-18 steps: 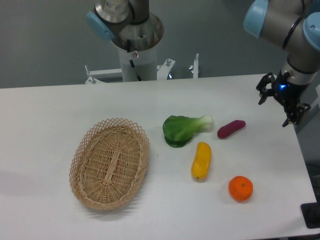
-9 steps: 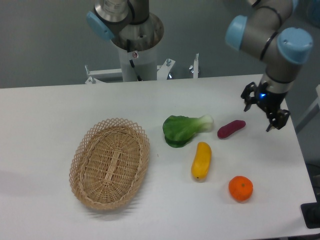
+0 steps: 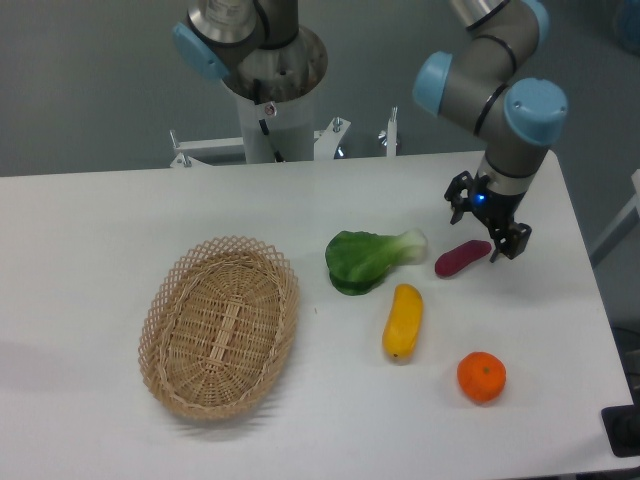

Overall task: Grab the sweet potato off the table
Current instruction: 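Move the open gripper over the purple sweet potato and lower it, then close the gripper around the purple sweet potato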

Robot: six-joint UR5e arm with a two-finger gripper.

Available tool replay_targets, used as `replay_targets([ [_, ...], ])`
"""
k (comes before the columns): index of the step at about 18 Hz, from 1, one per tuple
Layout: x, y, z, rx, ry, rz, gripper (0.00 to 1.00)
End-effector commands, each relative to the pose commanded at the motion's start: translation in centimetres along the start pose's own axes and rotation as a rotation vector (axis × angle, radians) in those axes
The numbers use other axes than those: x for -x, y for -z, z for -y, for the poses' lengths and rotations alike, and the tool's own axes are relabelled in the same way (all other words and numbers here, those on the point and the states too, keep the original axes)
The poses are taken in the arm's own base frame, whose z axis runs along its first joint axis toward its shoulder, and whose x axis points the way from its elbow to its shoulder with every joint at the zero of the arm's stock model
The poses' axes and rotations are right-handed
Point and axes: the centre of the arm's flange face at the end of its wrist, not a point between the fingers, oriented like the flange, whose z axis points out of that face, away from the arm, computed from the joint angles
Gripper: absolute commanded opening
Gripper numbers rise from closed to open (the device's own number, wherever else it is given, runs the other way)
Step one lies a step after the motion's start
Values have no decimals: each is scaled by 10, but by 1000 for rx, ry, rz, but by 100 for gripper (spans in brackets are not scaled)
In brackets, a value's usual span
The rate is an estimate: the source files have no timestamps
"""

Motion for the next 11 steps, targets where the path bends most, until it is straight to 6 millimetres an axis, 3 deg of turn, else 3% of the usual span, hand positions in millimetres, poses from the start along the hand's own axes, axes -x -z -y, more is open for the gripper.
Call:
replay_targets([
  [11, -5, -29, -4, 24, -13, -17, 100],
])
